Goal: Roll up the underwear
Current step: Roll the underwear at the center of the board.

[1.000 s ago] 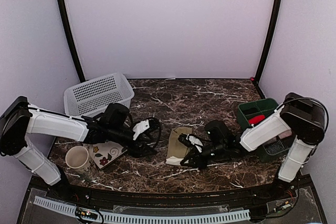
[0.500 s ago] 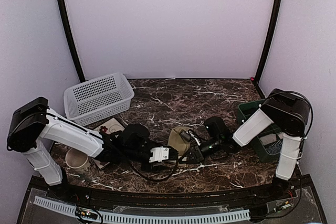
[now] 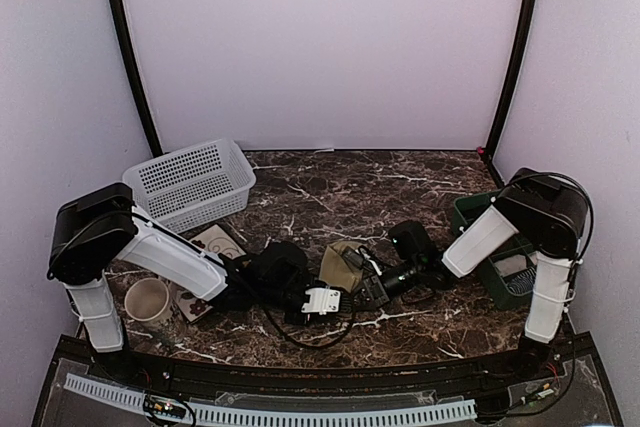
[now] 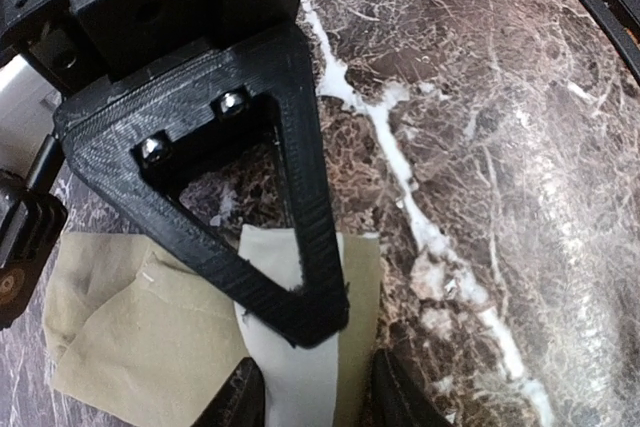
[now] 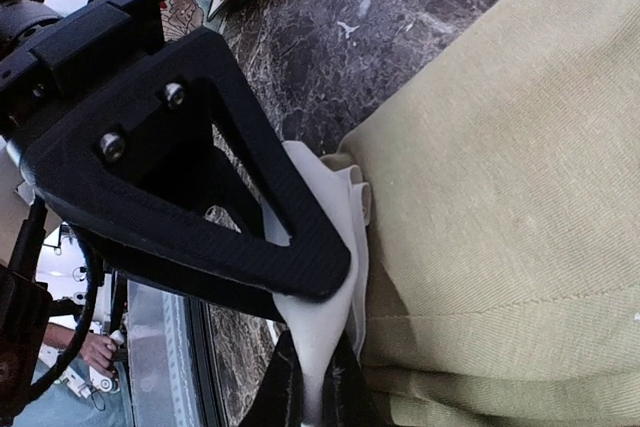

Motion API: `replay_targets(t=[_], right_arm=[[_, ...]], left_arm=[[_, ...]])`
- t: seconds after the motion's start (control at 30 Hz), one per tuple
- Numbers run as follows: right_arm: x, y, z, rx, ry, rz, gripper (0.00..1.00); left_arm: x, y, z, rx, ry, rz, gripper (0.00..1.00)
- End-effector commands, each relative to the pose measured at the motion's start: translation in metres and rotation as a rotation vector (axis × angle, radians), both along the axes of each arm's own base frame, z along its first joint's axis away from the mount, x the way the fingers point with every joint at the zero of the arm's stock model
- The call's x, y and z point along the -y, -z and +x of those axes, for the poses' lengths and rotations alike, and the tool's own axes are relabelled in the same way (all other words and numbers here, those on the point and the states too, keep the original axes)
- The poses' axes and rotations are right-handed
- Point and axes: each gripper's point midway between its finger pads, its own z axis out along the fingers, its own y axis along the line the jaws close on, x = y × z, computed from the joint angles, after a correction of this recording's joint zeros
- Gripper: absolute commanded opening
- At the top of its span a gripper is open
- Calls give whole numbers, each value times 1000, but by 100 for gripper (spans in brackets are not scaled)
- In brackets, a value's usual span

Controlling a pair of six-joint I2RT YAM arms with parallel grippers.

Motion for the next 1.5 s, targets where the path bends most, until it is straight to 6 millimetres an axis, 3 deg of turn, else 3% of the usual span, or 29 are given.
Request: replay_targets(t=[0.0,0.17,0.3,0.43,0.63,0.8,0.93,1.07,1.27,1.47], right_arm=[[7,12,-3,-34,12,-43,4],[6,-8,5,57,27,-21,30],[16,-28,17,227,87,-44,40],[34,-52,16,368,142,-40,53],[60,-55,1,623,137,-128,55],[65,-61,-25,829,90,-143,54],[58,-65,-38,918,45,-139,52],[47,-48,-53,979,-74,-161,52],[16,-45,-48,1028,-128,-146,52],[0,-42,-42,1083,-158,-150,51]], left_arm=[[-14,26,-4,-50,-7,104,32],[-22,34,-26,-245,14,158,13],[-24,31,-45,-447,0,198,9],[-23,22,-59,-637,-13,214,8],[-17,8,-63,-931,-48,207,8],[-13,15,-54,-1107,-89,247,9],[-9,16,-46,-1230,-107,253,11],[-10,22,-43,-1312,-120,267,11],[-11,27,-39,-1322,-126,275,12],[-11,30,-38,-1332,-128,281,13]])
